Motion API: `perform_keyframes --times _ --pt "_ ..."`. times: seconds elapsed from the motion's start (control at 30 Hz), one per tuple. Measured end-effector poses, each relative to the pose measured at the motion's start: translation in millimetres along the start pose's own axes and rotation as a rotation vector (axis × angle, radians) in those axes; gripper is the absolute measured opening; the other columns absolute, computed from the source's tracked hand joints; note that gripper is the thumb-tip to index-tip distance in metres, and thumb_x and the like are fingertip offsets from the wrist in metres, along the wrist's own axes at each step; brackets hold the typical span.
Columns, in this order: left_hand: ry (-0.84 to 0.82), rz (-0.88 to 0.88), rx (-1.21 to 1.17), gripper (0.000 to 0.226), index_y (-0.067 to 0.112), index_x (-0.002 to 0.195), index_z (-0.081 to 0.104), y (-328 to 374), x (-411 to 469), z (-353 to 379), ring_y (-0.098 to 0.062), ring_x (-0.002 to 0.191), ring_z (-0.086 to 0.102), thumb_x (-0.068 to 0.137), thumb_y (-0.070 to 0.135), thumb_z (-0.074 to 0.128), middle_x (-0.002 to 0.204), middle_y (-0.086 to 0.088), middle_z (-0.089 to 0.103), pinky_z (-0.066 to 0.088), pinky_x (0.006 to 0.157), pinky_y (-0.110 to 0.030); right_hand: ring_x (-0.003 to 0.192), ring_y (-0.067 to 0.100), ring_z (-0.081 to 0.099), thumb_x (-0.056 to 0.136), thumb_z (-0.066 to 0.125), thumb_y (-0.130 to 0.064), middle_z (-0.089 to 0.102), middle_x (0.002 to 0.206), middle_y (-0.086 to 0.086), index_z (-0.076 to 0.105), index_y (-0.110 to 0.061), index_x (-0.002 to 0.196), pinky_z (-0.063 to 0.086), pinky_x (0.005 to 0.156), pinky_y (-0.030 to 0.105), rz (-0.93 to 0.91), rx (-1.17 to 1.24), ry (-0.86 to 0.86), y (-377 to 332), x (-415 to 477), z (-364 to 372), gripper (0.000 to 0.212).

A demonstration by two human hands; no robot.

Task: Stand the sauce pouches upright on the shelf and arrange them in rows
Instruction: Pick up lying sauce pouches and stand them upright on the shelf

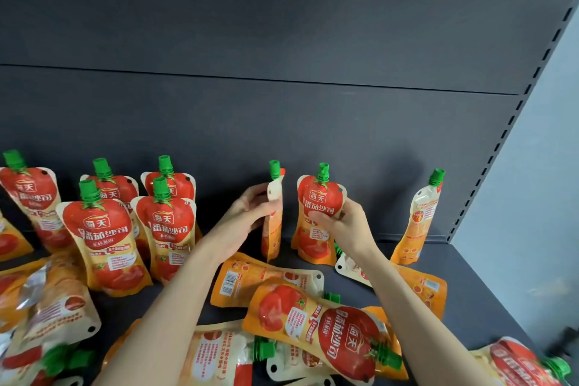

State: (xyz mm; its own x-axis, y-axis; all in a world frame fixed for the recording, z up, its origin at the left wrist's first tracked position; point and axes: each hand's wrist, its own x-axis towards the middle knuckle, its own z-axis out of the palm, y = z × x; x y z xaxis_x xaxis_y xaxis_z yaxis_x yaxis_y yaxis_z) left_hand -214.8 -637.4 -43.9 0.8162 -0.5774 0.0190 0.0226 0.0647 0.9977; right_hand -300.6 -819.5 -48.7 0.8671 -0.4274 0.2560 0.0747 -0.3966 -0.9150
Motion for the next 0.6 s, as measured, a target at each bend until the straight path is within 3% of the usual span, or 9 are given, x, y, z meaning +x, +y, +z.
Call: perform_keyframes --times 0.07,0.17,0.27,0.37,0.6 --pt "-0.059 -0.009 -0.071 0.056 0.024 0.129 0.05 -2.8 0.1 -2.3 -0.013 0.119 0.054 0.076 0.021 0.068 0.122 0.002 0.062 0.04 0.103 -0.034 0.092 0.016 0.067 0.079 0.073 -0.012 0.069 0.097 0.002 0.063 -0.015 0.104 0.056 0.085 0.038 0.008 0.02 -0.015 -0.3 1.3 -2.0 0.027" --pt "-0.019 0.039 0.099 0.055 0.024 0.127 0.052 -6.2 0.1 0.2 -0.011 0.118 0.054 0.077 0.017 0.072 0.121 0.005 0.061 0.043 0.101 -0.031 0.096 0.015 0.065 0.078 0.074 -0.013 0.068 0.104 0.001 0.058 -0.013 0.116 0.055 0.084 0.032 0.029 0.048 -0.013 0.3 1.2 -2.0 0.041" --pt "0.106 0.05 0.307 0.059 0.026 0.123 0.053 -0.9 0.2 7.5 -0.004 0.105 0.055 0.071 0.03 0.079 0.113 0.01 0.061 0.045 0.084 -0.02 0.097 0.015 0.065 0.08 0.072 -0.014 0.067 0.104 -0.001 0.058 -0.014 0.115 0.053 0.085 0.032 0.041 0.055 -0.031 -0.3 -1.0 0.3 0.038" --pt "0.202 0.069 0.362 0.061 0.022 0.117 0.052 -0.3 0.6 10.9 -0.007 0.099 0.057 0.065 0.029 0.083 0.107 0.006 0.061 0.043 0.071 -0.015 0.095 0.014 0.065 0.079 0.073 -0.013 0.067 0.099 -0.004 0.059 -0.018 0.108 0.054 0.084 0.031 0.035 0.06 -0.037 1.4 -0.1 0.7 0.032" --pt "0.612 0.122 0.605 0.08 0.016 0.126 0.037 -7.0 -9.3 30.3 -0.022 0.107 0.058 0.065 0.048 0.079 0.118 -0.005 0.056 0.053 0.083 -0.036 0.101 0.019 0.063 0.079 0.072 -0.01 0.065 0.112 0.004 0.056 -0.011 0.118 0.052 0.09 0.036 -0.009 -0.066 -0.042 6.7 -1.3 4.1 0.042"
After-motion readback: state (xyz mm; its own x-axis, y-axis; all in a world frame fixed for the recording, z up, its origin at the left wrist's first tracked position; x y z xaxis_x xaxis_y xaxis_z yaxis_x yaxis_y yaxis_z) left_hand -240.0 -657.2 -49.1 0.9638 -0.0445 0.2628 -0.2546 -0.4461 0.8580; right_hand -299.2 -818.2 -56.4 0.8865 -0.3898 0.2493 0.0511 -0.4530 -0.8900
